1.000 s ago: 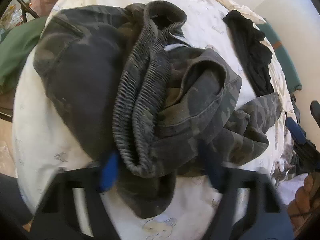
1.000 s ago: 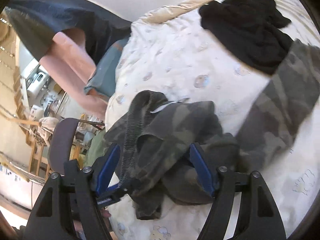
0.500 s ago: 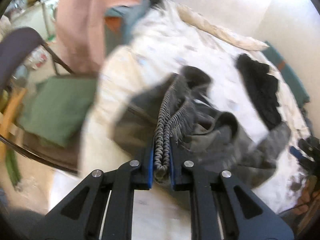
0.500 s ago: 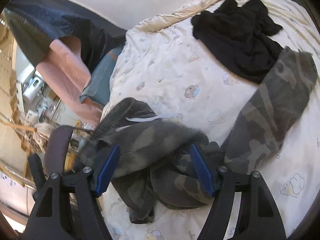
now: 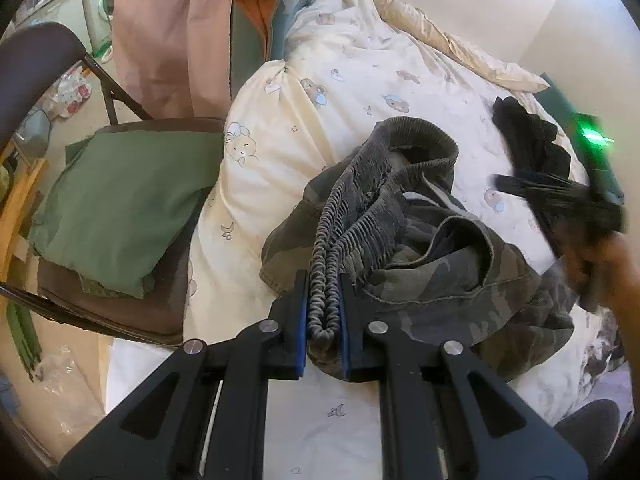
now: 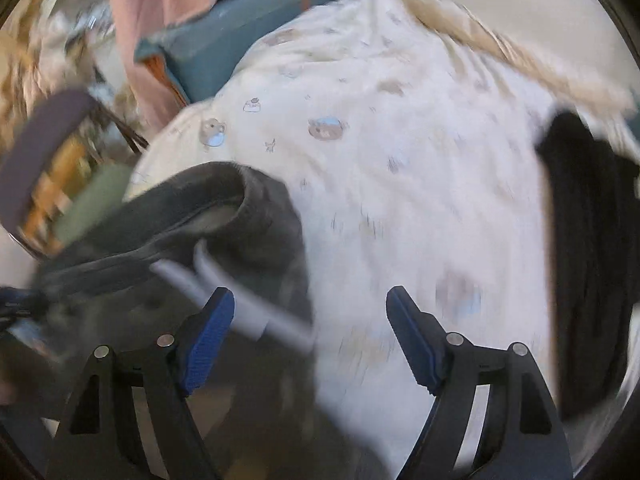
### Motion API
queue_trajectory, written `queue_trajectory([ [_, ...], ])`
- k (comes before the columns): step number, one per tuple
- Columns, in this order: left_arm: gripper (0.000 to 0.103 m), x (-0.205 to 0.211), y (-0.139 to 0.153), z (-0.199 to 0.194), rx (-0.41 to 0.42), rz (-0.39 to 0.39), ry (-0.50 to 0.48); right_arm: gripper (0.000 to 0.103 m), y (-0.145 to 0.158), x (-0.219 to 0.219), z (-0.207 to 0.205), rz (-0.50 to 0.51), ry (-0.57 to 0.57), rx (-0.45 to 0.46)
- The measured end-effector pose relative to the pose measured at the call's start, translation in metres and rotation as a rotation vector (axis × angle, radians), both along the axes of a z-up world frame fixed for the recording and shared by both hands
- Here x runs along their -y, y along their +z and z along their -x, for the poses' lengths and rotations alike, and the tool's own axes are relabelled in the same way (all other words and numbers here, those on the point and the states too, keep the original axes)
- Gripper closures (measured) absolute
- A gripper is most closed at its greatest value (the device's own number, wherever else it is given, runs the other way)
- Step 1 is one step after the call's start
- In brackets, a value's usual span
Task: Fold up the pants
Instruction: 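Grasp the ribbed waistband with the left gripper while the right gripper releases, then grasp the other end of the waistband with the right gripper, then lift the pants by the waistband with both grippers so the legs hang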
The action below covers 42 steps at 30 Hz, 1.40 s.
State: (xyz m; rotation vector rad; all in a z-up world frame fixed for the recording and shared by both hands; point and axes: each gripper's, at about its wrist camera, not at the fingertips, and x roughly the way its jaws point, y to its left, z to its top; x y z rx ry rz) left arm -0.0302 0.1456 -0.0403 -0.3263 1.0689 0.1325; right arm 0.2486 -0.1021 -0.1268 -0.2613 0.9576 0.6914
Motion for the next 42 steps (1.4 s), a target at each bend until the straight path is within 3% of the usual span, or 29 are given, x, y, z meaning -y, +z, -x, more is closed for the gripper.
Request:
queue_trajectory([
  [3,0.093,-0.002,0.000,-0.004,-0.003,0.009,-0.003,0.022,-0.031,-0.036,-0.025,0.067,0.061,-0.021],
  [8,0.093,-0.007,-0.005,-0.008,-0.022,0.037,0.006,0.026,-0.060,-0.073,-0.039,0.080,0.144,-0.051],
  [9,0.093,-0.007,-0.004,-0.009,-0.020,0.042,0.006,0.032,-0.062,-0.077,-0.039,0.075,0.154,-0.060],
  [11,0.093,-0.007,-0.003,-0.009,-0.014,0.045,0.005,0.068,-0.066,-0.081,-0.040,0.027,0.181,-0.120],
  [12,0.093,-0.007,-0.002,-0.009,-0.010,0.046,0.007,0.072,-0.064,-0.079,-0.039,0.007,0.172,-0.117],
  [13,0.093,-0.007,-0.002,-0.008,-0.007,0.046,0.006,0.084,-0.059,-0.078,-0.035,-0.018,0.165,-0.105],
  [17,0.093,-0.004,0.005,-0.006,0.015,0.039,-0.010,0.092,-0.023,-0.049,-0.017,-0.168,0.096,-0.026],
  [20,0.093,-0.005,0.028,-0.003,0.076,0.097,-0.016,0.095,0.025,-0.012,-0.004,-0.256,0.022,0.068],
  [22,0.093,-0.007,0.061,0.001,0.151,0.126,-0.021,0.095,0.065,0.013,0.017,-0.289,0.010,0.147],
  [26,0.093,0.005,0.140,0.004,0.296,-0.015,-0.067,0.095,0.146,0.051,0.065,-0.311,-0.007,0.284],
  [29,0.093,0.009,0.186,-0.001,0.357,-0.043,-0.079,0.095,0.211,0.074,0.098,-0.302,-0.036,0.377],
  [32,0.093,0.017,0.243,-0.001,0.463,-0.118,-0.093,0.095,0.269,0.087,0.128,-0.316,-0.058,0.481],
  [34,0.093,0.019,0.289,0.000,0.551,-0.174,-0.100,0.095,0.313,0.098,0.157,-0.323,-0.069,0.567],
  [36,0.093,0.019,0.335,0.000,0.612,-0.183,-0.099,0.095,0.353,0.103,0.180,-0.302,-0.075,0.641],
  [40,0.093,0.032,0.406,-0.002,0.729,-0.276,-0.118,0.096,0.416,0.112,0.214,-0.295,-0.110,0.756],
  [42,0.093,0.039,0.434,-0.008,0.751,-0.283,-0.126,0.096,0.450,0.116,0.225,-0.302,-0.147,0.809],
])
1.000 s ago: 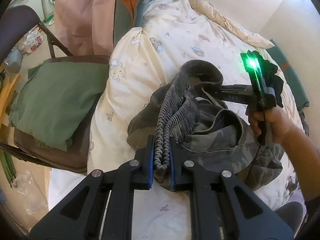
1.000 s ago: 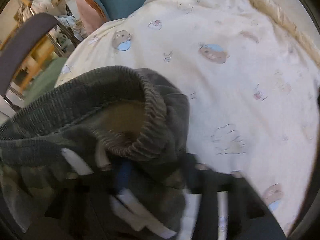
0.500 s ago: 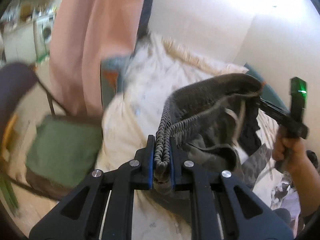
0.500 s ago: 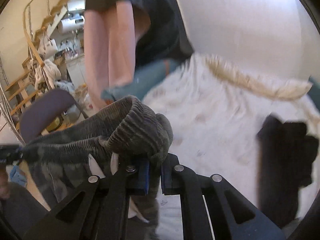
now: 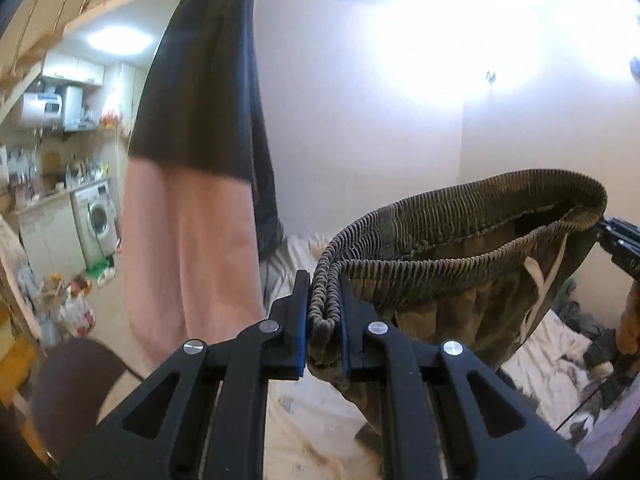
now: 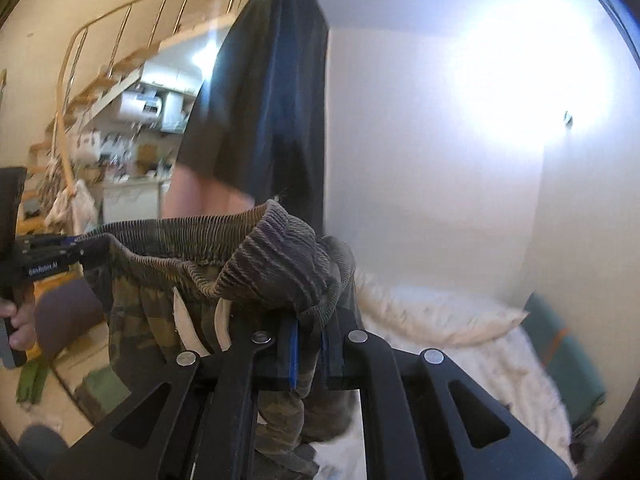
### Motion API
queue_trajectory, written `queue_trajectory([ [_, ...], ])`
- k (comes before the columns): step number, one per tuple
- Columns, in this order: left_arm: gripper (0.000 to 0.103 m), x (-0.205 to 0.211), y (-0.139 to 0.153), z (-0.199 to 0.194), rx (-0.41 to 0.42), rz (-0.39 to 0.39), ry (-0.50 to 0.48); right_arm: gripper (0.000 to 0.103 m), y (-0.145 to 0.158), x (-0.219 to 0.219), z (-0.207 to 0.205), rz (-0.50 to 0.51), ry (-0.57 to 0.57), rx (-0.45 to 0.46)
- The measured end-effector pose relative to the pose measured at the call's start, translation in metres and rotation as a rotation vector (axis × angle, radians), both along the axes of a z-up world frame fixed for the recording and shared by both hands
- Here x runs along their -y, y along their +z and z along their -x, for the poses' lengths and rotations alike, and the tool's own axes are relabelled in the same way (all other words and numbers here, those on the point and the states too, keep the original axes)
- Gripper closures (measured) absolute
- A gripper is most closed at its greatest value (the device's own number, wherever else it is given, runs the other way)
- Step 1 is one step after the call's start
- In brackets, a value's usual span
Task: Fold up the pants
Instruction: 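Lift the pants by the waistband with both grippers so the legs hang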
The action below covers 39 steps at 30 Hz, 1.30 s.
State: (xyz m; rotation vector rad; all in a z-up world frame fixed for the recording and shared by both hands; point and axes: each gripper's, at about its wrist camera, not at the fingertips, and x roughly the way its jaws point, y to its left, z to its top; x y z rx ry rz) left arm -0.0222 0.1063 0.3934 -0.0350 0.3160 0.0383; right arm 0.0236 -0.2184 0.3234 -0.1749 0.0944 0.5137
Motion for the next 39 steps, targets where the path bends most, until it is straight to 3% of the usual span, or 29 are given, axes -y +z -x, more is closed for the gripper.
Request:
queue_trajectory([
  [7,0.093,0.023,0.090,-0.020,0.078,-0.077,0.009,0.096,0.086,0.009,-0.005,-0.025,-0.101,0.016],
  [14,0.093,0.032,0.189,0.026,0.293,-0.143,0.072,0.096,0.173,0.010,0.049,-0.040,-0.135,0.190],
  [16,0.093,0.039,0.215,0.037,0.318,-0.202,0.081,0.096,0.192,0.007,0.066,-0.035,-0.159,0.230],
  [19,0.093,0.047,0.240,0.048,0.325,-0.278,0.071,0.096,0.220,0.008,0.087,-0.038,-0.192,0.258],
  [23,0.093,0.047,0.257,0.057,0.370,-0.295,0.099,0.095,0.235,0.012,0.108,-0.021,-0.198,0.288],
  [28,0.093,0.055,0.247,0.041,0.354,-0.347,0.154,0.095,0.229,0.022,0.098,-0.005,-0.163,0.227],
  [32,0.093,0.053,0.206,-0.015,0.252,-0.363,0.154,0.095,0.199,0.014,0.048,0.034,-0.149,0.095],
  [36,0.093,0.046,0.133,-0.093,0.119,-0.402,0.131,0.095,0.150,0.002,-0.011,0.111,-0.152,0.010],
  [39,0.093,0.037,0.066,-0.153,0.015,-0.398,0.114,0.095,0.102,-0.014,-0.079,0.156,-0.158,-0.087],
])
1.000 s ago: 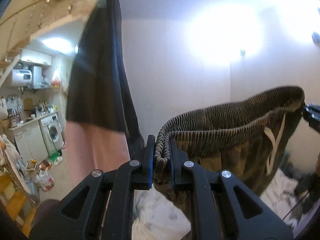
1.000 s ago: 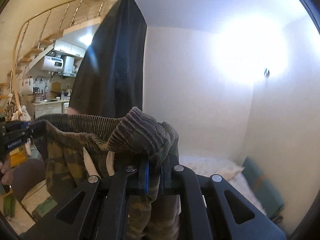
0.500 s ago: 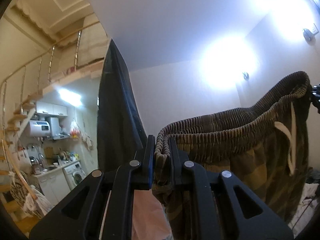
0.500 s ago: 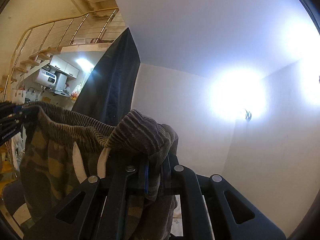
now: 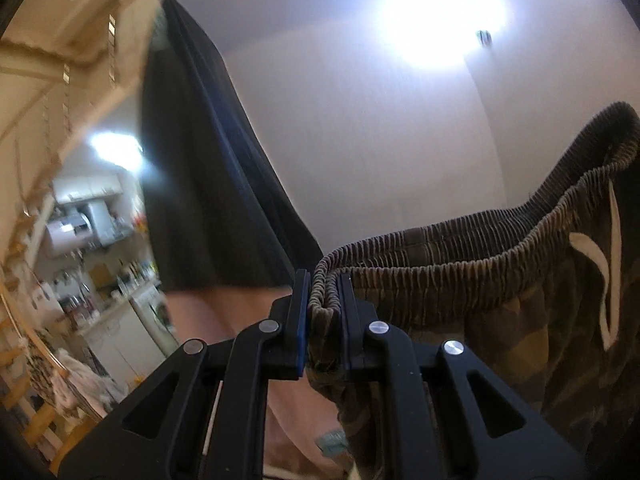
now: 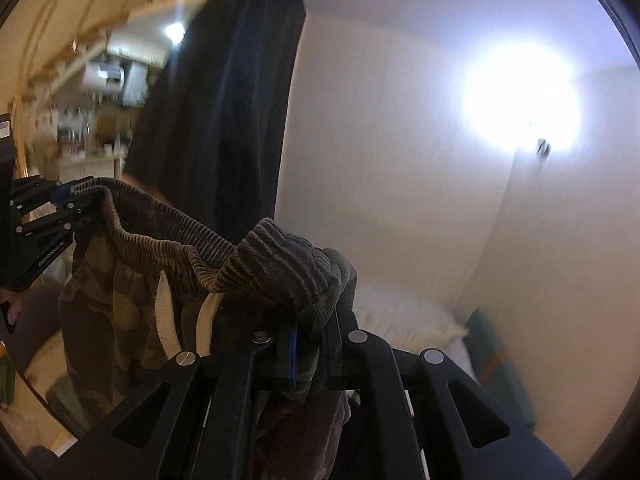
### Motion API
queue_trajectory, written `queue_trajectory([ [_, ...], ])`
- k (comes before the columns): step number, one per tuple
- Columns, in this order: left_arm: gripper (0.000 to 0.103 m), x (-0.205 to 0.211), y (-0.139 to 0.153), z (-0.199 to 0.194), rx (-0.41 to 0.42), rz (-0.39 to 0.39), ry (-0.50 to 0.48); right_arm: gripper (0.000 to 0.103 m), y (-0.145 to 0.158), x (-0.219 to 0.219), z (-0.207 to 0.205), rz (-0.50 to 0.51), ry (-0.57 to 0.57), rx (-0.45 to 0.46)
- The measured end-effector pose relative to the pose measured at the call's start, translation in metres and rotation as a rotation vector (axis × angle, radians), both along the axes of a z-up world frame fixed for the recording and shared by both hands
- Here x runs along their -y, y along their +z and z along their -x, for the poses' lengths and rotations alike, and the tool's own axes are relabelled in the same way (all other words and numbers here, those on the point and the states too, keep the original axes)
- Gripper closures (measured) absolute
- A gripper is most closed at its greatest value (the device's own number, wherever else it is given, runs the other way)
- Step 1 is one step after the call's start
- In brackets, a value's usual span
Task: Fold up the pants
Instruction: 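Lift the pants by the waistband with both grippers so the legs hang, then lower the pants flat onto the duvet and open both grippers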
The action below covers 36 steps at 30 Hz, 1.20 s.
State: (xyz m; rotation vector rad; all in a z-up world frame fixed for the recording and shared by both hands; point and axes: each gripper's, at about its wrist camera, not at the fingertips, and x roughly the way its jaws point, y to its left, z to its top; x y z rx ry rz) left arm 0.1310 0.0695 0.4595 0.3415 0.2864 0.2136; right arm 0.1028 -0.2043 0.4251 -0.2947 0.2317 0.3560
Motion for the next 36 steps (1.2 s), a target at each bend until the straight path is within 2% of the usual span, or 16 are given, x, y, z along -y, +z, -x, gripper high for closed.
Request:
queue_trajectory([
  [4,0.093,-0.017,-0.097,-0.086,-0.154,0.012,0.019,0.095,-0.078,-0.025,-0.089,0.054,-0.003,-0.120],
  [8,0.092,-0.032,-0.155,-0.182,-0.247,0.017,0.087,0.096,-0.150,-0.064,-0.208,0.156,-0.070,-0.211],
  [9,0.092,-0.031,-0.166,-0.212,-0.238,-0.016,0.124,0.096,-0.160,-0.070,-0.230,0.169,-0.093,-0.210],
  [12,0.090,0.001,-0.202,-0.276,-0.130,-0.270,0.206,0.095,-0.191,-0.103,-0.308,0.232,-0.225,-0.133],
  [13,0.088,0.003,-0.218,-0.284,-0.109,-0.295,0.210,0.095,-0.200,-0.105,-0.322,0.199,-0.251,-0.117],
  [14,0.073,0.005,-0.236,-0.300,-0.107,-0.323,0.225,0.093,-0.215,-0.108,-0.344,0.136,-0.273,-0.118],
  [15,0.057,0.002,-0.266,-0.327,-0.183,-0.345,0.266,0.092,-0.230,-0.111,-0.360,0.109,-0.269,-0.142],
  [16,0.031,-0.002,-0.280,-0.338,-0.230,-0.331,0.284,0.075,-0.248,-0.114,-0.375,0.099,-0.271,-0.185],
  [17,0.019,-0.009,-0.297,-0.347,-0.271,-0.268,0.273,0.047,-0.276,-0.119,-0.396,0.107,-0.283,-0.279],
  [18,0.013,-0.019,-0.317,-0.353,-0.313,-0.165,0.253,0.035,-0.296,-0.119,-0.405,0.111,-0.277,-0.325],
  [19,0.008,-0.025,-0.327,-0.354,-0.329,-0.112,0.263,0.017,-0.315,-0.120,-0.409,0.105,-0.257,-0.348],
  [21,0.007,-0.036,-0.354,-0.356,-0.386,-0.013,0.244,0.015,-0.354,-0.122,-0.409,0.121,-0.231,-0.371],
  [24,0.007,-0.044,-0.389,-0.351,-0.434,-0.009,0.226,0.015,-0.402,-0.114,-0.408,0.188,-0.214,-0.437],
  [31,0.007,-0.022,-0.450,-0.279,-0.589,0.135,0.168,0.015,-0.410,-0.082,-0.367,0.188,-0.184,-0.469],
  [33,0.007,-0.019,-0.455,-0.243,-0.631,0.255,0.128,0.015,-0.401,-0.065,-0.344,0.136,-0.177,-0.489],
  [36,0.007,-0.013,-0.459,-0.186,-0.645,0.343,0.107,0.015,-0.395,-0.036,-0.302,0.007,-0.135,-0.536],
])
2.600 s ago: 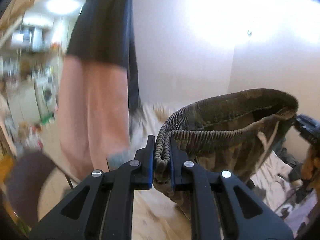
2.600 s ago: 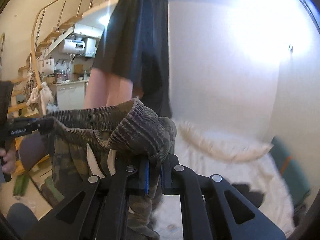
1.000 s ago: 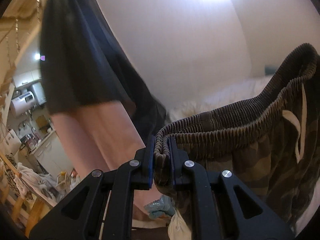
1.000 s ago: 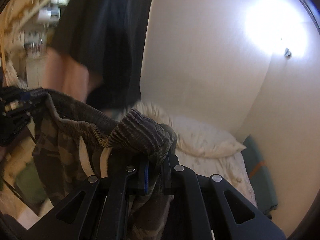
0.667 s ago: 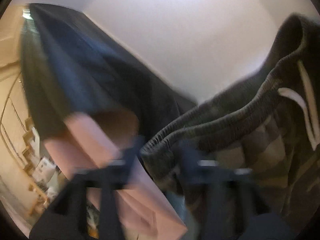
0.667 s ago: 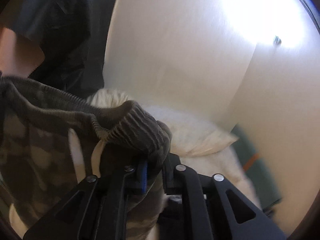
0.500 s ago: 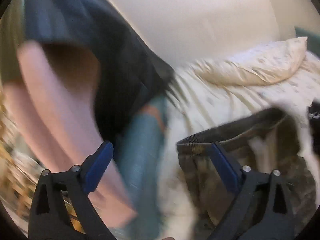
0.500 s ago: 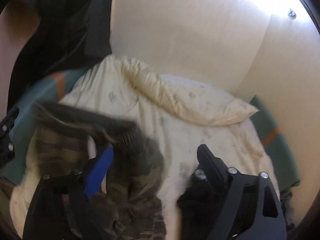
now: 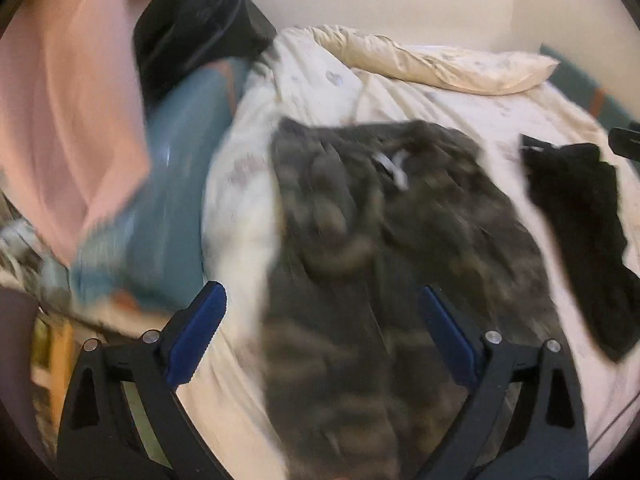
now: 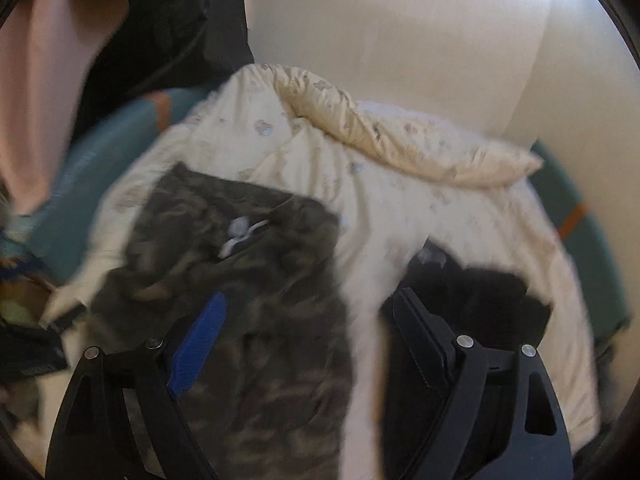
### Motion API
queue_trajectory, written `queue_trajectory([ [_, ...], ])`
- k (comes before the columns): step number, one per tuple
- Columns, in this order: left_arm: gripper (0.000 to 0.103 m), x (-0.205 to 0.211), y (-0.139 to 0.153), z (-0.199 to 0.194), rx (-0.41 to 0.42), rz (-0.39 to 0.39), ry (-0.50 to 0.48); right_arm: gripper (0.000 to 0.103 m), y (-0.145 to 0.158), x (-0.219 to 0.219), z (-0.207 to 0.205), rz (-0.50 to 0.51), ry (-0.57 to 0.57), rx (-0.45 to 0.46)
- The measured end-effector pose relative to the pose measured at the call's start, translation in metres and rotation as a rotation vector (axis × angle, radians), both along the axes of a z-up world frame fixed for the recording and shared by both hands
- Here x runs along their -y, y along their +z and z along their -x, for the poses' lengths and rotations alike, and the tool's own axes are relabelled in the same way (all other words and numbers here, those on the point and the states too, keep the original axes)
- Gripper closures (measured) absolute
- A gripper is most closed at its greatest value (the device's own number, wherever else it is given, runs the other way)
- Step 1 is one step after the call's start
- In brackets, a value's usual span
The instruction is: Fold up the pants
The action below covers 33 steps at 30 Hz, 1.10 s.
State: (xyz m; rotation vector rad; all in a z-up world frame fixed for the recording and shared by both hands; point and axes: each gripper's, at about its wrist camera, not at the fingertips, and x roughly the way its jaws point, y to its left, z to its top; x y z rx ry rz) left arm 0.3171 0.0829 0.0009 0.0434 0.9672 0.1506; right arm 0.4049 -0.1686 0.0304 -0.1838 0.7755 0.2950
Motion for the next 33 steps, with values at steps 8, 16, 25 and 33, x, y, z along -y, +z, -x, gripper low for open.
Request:
queue_trajectory([
  [8,0.008,0.021,-0.004,0.152,0.013,0.068,0.025,0.015,-0.022,0.070,0.149,-0.232,-0.018,-0.065],
  [16,0.007,0.040,-0.025,0.298,0.006,0.120,-0.006,0.014,-0.087,0.133,0.268,-0.317,-0.087,-0.163],
  [25,0.008,0.013,-0.061,0.354,0.004,0.240,0.075,0.014,-0.208,0.154,0.322,-0.176,-0.123,-0.410],
  [33,0.008,0.018,-0.071,0.351,0.007,0.189,0.025,0.014,-0.273,0.113,0.341,0.042,0.011,-0.487],
])
